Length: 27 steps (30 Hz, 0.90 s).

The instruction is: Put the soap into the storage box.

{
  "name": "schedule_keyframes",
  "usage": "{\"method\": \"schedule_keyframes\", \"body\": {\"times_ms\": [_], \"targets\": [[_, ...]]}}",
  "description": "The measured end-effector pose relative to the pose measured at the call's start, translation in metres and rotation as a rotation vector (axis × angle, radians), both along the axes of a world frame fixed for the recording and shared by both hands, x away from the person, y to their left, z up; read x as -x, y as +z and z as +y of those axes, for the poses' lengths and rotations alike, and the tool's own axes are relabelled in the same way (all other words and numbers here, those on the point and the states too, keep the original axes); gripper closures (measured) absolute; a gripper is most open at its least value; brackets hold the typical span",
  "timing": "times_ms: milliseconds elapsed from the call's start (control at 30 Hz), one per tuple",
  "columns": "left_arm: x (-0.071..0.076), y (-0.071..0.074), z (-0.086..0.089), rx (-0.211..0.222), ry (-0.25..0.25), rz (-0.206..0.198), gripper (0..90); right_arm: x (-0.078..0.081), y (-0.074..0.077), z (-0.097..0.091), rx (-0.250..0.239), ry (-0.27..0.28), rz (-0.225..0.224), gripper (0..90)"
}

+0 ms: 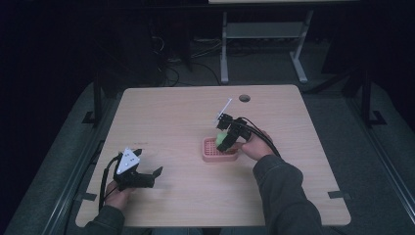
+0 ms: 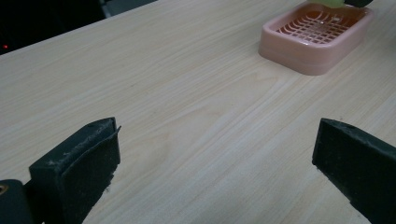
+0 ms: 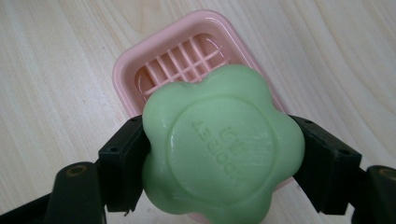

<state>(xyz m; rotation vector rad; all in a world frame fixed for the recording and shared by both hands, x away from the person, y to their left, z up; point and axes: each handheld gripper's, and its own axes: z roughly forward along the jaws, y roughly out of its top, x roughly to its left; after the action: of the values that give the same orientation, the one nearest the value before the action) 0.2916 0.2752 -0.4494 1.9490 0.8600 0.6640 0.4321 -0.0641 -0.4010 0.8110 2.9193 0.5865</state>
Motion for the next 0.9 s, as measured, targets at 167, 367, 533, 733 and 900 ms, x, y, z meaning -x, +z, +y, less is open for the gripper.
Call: {"method": "schedule_keyframes", "body": {"times_ms": [167,367,533,733,900], "targets": [[0.001,0.0,0.0,-0.003,-0.004,0.001,0.2,0.0,-0.004,0.004,0.013,0.006,0.006,25.8],[0.001,0.001,0.001,-0.016,-0.007,0.002,0.2,0.0,-0.006,0.01,0.021,0.012,0.006,25.8],[0.001,0.001,0.001,-0.013,-0.006,0.0,0.2,-0.002,-0.009,0.012,0.021,0.008,0.014,25.8],[0.002,0.001,0.002,-0.008,-0.007,-0.001,0.2,-0.003,-0.011,0.013,0.022,-0.003,0.011,25.8],[0.002,0.001,0.001,-0.004,-0.008,-0.002,0.2,-0.004,-0.014,0.014,0.031,-0.012,0.008,25.8]]}}
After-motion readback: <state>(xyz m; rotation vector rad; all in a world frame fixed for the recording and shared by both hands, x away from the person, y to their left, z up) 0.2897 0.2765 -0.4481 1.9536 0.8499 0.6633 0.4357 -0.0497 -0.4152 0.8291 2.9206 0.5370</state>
